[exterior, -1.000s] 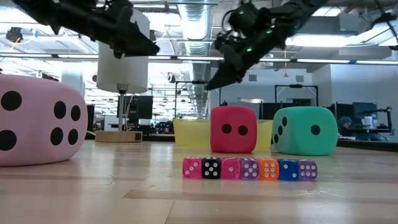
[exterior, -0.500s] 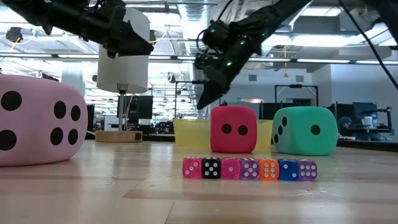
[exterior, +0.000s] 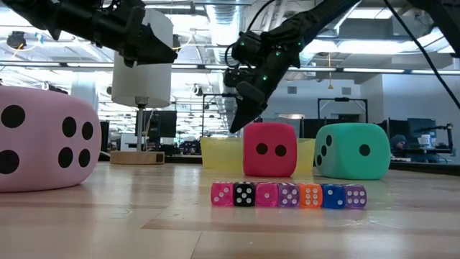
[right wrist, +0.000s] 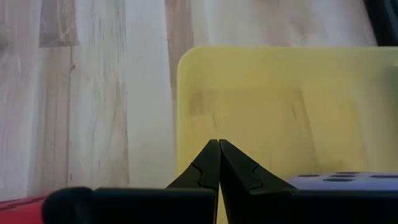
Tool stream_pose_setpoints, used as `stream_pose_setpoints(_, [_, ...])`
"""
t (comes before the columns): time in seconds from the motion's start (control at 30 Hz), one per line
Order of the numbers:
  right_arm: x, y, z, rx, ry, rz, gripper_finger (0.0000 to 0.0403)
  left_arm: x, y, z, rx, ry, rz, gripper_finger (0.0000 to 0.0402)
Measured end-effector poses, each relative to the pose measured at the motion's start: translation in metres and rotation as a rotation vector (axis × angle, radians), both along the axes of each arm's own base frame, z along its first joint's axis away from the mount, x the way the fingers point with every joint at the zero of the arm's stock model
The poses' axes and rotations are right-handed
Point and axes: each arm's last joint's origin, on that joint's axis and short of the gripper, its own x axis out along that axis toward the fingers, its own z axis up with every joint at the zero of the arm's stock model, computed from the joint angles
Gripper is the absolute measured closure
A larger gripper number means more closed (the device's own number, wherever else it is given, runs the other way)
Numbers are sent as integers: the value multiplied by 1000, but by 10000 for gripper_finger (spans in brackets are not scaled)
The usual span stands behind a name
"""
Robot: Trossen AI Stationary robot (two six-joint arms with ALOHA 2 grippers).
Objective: Pick & Place Dice
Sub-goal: Adjust the yellow bin
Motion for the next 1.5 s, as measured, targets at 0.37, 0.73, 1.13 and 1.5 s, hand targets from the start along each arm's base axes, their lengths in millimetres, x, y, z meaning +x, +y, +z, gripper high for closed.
stream_pose_setpoints(0.37, [0, -3, -12, 10, 37, -1, 403, 0, 0, 0, 0, -1, 0, 270])
stream_pose_setpoints(0.73, [2, 5, -22, 27, 79, 23, 403, 0, 0, 1, 0, -2, 0, 270])
stream_pose_setpoints(1.13, [4, 12, -22, 57, 72, 56, 403, 0, 0, 0, 0, -1, 0, 270])
stream_pose_setpoints(1.5, [12, -24, 32, -112, 29, 34, 403, 0, 0, 0, 0, -1, 0, 270])
